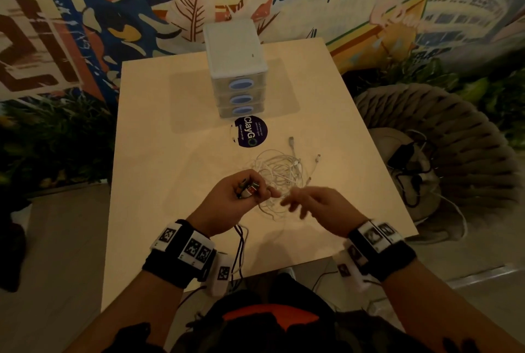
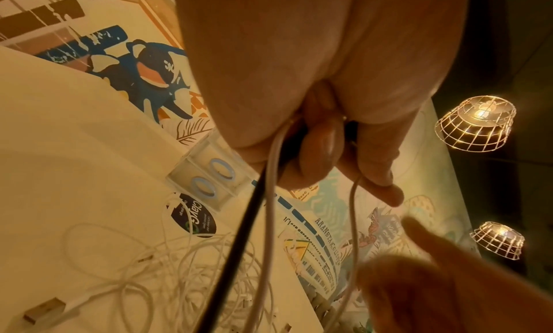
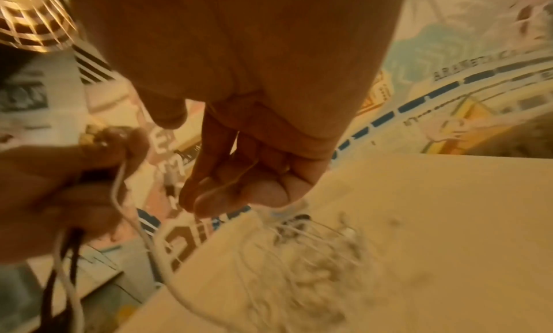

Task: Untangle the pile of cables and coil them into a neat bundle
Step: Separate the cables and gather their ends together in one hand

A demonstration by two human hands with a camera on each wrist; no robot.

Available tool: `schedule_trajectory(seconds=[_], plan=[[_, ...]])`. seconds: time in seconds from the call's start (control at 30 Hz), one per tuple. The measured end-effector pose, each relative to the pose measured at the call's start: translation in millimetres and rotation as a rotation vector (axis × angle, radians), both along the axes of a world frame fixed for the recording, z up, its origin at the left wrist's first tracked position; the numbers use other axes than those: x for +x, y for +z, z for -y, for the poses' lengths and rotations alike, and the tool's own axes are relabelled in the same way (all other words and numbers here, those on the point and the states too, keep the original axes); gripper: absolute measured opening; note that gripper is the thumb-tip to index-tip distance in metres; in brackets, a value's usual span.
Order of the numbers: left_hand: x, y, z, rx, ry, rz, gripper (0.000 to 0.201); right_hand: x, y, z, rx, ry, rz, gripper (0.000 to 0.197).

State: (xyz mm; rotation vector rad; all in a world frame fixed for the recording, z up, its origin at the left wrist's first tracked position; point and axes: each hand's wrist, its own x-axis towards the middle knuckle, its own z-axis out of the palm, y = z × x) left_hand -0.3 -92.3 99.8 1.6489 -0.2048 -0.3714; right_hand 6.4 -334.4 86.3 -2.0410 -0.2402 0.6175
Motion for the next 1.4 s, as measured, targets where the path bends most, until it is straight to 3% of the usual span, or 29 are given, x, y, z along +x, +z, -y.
schedule_trajectory(seconds=[0.1,0.2,0.3,0.37,0.5,0.6,0.7,0.77,0.93,1.0,1.07,1.23,1.4], plan=[[2,2,5,0.041,-0.069,0.035,0.004,17,22,-34,0.067,0.039,0.101,0.048],[3,3,4,0.056,-0.102,0.023,0.016,23,25,-57,0.085,0.047,0.180,0.038],[1,3,-1,0.102,-0.158,0.019,0.008,29,17,-65,0.223,-0.059,0.148,0.026],[1,0,-5,0.087,-0.155,-0.035,0.013,33,13,-64,0.306,-0.086,0.113,0.024],[0,2,-13,0.065,-0.057,-0.093,0.009,34,12,-61,0.393,-0.103,0.081,0.020],[1,5,-19,0.114,0.054,-0.122,0.023,28,10,-57,0.386,-0.097,0.092,0.017],[8,-1,-19,0.106,0.258,-0.175,0.018,25,9,-50,0.378,-0.132,0.083,0.017],[13,-4,-14,0.043,0.397,-0.234,0.027,23,11,-48,0.376,-0.154,0.062,0.016],[14,8,7,-0.226,0.321,-0.316,0.041,15,11,-62,0.320,-0.094,0.113,0.013],[15,10,12,-0.167,0.285,-0.264,0.046,14,11,-68,0.279,-0.108,0.146,0.014],[16,9,15,-0.097,0.288,-0.202,0.039,14,12,-70,0.249,-0.141,0.173,0.015],[21,5,15,-0.176,0.454,-0.188,0.034,12,-1,-59,0.192,-0.021,0.129,0.024],[25,3,3,-0.172,0.637,-0.116,0.036,2,-34,-28,-0.126,0.274,-0.066,0.027]])
